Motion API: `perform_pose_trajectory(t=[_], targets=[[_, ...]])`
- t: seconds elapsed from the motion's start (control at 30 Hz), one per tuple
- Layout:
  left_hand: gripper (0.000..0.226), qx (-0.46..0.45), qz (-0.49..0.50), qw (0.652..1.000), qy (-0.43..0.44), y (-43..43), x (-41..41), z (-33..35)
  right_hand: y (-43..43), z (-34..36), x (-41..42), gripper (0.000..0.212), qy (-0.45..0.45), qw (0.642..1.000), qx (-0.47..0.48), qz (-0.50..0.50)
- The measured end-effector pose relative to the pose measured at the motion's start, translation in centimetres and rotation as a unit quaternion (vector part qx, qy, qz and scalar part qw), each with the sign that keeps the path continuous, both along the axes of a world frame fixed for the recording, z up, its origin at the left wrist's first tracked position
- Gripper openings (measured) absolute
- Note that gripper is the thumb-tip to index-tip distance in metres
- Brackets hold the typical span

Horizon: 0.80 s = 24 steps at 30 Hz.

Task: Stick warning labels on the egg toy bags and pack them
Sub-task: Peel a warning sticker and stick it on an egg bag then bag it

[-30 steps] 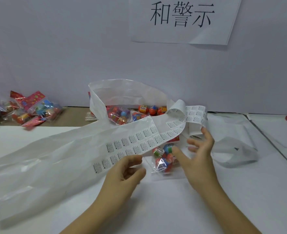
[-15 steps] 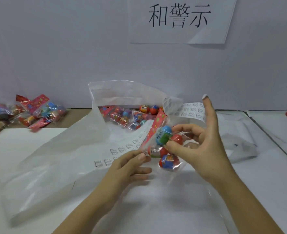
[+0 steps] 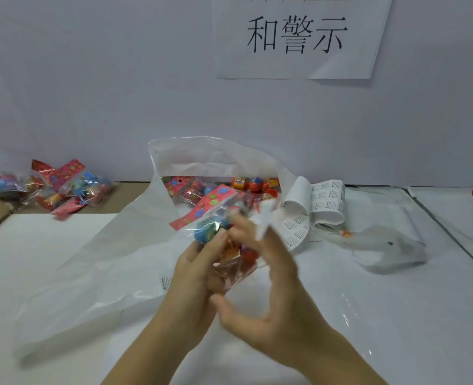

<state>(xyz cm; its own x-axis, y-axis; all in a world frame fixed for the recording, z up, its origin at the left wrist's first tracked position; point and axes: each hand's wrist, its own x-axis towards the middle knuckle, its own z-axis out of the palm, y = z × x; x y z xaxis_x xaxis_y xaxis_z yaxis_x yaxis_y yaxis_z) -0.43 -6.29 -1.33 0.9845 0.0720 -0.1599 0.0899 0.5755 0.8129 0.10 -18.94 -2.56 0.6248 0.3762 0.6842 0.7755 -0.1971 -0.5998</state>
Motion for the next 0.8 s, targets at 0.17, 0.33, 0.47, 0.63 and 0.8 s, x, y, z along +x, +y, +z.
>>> perform_pose_trajectory(t=[0.17,0.33,0.47,0.63,0.8], targets=[[0.043,-0.005,0.014,0.999,0.043,1.0,0.4,-0.9,-0.7,0.0,1.4,0.077,0.198,0.935,0.255,-0.147],[0.027,-0.042,0.009,0.998,0.036,1.1,0.6,-1.0,-1.1,-1.1,3.0,0.053,0.395,0.875,0.263,-0.098],[0.045,0.008,0.024,0.999,0.035,1.1,0.9,-0.9,-1.2,-1.5,3.1,0.053,0.436,0.848,0.291,-0.078],[0.044,-0.001,0.016,0.999,0.047,1.4,1.0,-1.4,-1.0,-1.3,3.0,0.054,0.429,0.848,0.301,-0.082],[0.048,-0.022,0.009,0.999,0.042,1.9,1.2,-1.3,-1.1,-1.0,2.9,0.063,0.393,0.85,0.341,-0.078]])
